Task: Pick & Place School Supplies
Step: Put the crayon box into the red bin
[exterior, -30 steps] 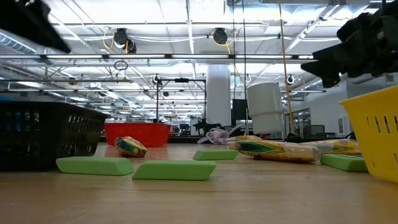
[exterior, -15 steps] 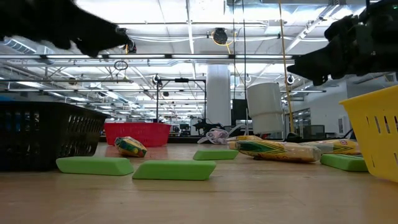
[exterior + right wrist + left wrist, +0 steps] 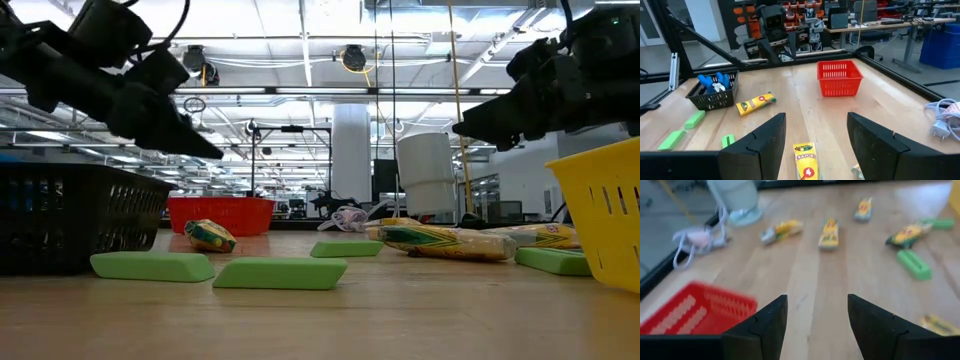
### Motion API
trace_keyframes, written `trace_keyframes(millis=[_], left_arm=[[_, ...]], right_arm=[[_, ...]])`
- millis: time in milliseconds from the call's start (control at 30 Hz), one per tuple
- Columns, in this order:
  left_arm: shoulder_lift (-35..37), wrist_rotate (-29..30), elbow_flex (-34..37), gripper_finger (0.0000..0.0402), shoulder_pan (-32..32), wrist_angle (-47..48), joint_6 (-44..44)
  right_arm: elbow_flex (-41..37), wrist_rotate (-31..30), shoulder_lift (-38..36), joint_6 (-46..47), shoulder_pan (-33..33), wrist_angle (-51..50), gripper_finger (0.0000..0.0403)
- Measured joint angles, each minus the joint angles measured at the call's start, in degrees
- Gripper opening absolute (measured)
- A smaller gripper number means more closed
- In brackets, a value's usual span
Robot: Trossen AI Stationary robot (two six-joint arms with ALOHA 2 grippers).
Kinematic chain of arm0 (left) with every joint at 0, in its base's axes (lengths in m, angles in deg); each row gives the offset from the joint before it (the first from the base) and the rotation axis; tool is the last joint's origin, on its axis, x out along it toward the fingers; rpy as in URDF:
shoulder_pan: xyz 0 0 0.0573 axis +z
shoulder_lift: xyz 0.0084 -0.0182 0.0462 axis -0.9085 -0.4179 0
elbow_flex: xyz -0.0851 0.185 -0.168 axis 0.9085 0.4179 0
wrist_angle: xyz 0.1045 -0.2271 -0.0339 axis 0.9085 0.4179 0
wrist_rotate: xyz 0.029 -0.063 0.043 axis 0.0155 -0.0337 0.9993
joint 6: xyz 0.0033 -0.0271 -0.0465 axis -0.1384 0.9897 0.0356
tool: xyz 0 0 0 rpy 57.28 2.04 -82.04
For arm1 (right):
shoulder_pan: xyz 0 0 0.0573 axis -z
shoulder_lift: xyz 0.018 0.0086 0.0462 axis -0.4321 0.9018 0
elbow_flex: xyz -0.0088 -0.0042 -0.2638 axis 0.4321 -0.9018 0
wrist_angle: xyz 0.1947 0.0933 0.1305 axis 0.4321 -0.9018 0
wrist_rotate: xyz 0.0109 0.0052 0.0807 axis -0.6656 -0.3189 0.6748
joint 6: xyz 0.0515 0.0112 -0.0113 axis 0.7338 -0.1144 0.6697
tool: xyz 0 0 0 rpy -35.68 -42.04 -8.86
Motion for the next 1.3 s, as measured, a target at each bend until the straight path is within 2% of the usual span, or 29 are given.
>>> trace_keyframes(millis=[200, 400, 500, 633, 767, 867, 1167, 1300], left_arm=[[11.7, 1.03, -0.48, 0.0202, -1.6, 14.07, 2.12], [22.69, 6.83, -0.52, 0.0199, -4.07, 25.36, 1.75], [26.39, 7.56, -0.52, 0.0203, -4.76, 30.48, 3.52], [28.26, 8.01, -0.52, 0.0204, -5.76, 33.97, 4.32], [28.44, 11.87, -0.52, 0.0197, -6.69, 37.24, 4.96], [28.42, 12.11, -0.52, 0.0192, -7.28, 36.84, 5.2], [28.42, 12.12, -0.52, 0.0191, -8.58, 36.57, 5.6], [28.42, 12.11, -0.52, 0.0191, -8.91, 36.54, 6.0]], right_arm=[[5.08, -3.1, 4.7, 0.09, 0.06, -6.95, 0.0201], [12.94, -4.05, 15.87, -1.33, 0.07, -8.37, 0.0201], [16.81, -4.02, 21.37, -2.33, 0.12, -7.67, 0.0201], [20.62, -3.26, 28.18, -2.97, 1.26, -8.46, 0.0201], [24.58, -0.95, 33.91, -2.86, 3.18, -7.68, 0.0201], [26.77, -0.89, 37.59, -3.54, 4.32, -8.49, 0.0201], [31.29, 4.59, 42.64, -3.43, 9.48, -14.3, 0.0202], [32.07, 4.97, 43.48, -4.33, 11.3, -15.54, 0.0225]])
